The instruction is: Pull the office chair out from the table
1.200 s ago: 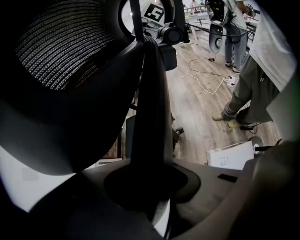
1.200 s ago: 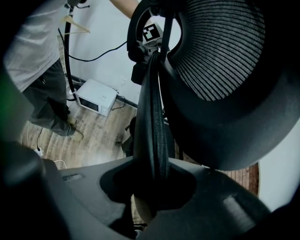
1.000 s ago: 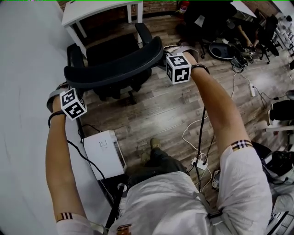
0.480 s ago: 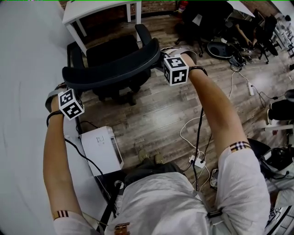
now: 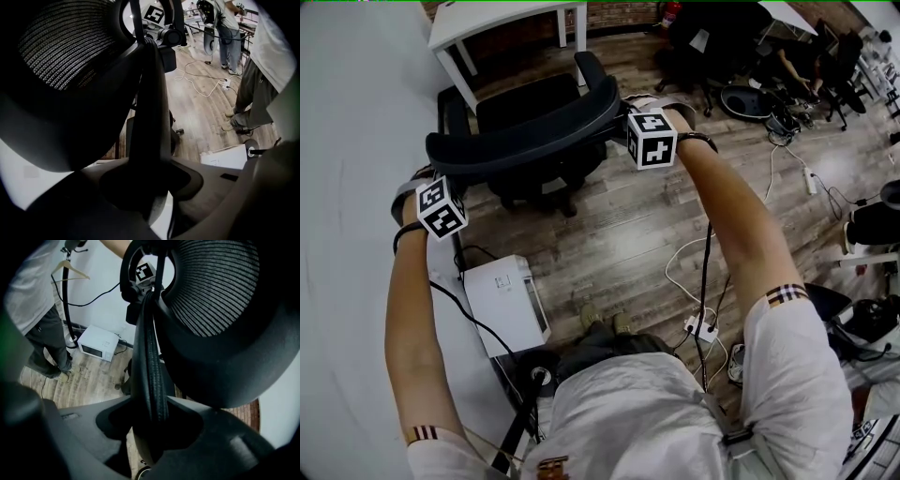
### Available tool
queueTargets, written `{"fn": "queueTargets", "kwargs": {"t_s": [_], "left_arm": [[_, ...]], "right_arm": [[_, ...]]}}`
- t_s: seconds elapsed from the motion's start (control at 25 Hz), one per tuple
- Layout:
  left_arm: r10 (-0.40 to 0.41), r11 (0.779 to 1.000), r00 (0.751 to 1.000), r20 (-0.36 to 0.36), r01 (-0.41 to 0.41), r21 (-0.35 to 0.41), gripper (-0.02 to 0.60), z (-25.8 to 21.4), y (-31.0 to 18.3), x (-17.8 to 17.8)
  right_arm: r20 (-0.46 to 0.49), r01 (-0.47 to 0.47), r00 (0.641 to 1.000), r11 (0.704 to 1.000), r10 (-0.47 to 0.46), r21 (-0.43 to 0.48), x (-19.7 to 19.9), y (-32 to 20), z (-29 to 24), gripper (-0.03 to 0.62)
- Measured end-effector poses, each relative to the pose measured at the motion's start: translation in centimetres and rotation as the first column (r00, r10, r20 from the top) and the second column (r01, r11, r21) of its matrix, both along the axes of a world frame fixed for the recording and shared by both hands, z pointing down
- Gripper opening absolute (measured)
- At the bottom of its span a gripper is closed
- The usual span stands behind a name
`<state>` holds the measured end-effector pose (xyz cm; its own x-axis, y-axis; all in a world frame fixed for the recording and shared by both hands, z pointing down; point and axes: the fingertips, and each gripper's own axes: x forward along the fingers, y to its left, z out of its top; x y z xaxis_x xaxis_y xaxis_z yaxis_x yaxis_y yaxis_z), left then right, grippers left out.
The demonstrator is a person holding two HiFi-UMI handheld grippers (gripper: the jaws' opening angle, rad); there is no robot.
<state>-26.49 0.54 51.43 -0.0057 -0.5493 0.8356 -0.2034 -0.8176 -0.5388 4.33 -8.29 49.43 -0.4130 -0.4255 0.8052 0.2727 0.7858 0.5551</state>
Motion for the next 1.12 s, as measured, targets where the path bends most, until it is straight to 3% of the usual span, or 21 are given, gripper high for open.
{"fn": "queueTargets", "kwargs": {"t_s": [0.56, 0.84, 1.12], "left_arm": [[0.003, 0.997, 1.000, 0.019, -0.004, 0.077, 0.184, -2.9, 0.8, -0.5], [-0.058, 0.993, 0.997, 0.043, 0.053, 0.105, 0.207, -5.4, 4.0, -1.5], [-0.121, 0.983, 0.993, 0.015, 0.118, 0.142, 0.207, -8.2, 8.3, 0.9]], "right_arm": [[-0.001, -0.024, 1.000, 0.999, 0.024, 0.026, 1.8, 0.6, -2.7, 0.212], [0.031, -0.038, 0.999, 0.998, 0.036, 0.047, 4.2, 2.6, -5.0, 0.212], [0.075, -0.032, 0.997, 0.997, 0.027, 0.065, 6.9, 6.1, -7.3, 0.212]]}}
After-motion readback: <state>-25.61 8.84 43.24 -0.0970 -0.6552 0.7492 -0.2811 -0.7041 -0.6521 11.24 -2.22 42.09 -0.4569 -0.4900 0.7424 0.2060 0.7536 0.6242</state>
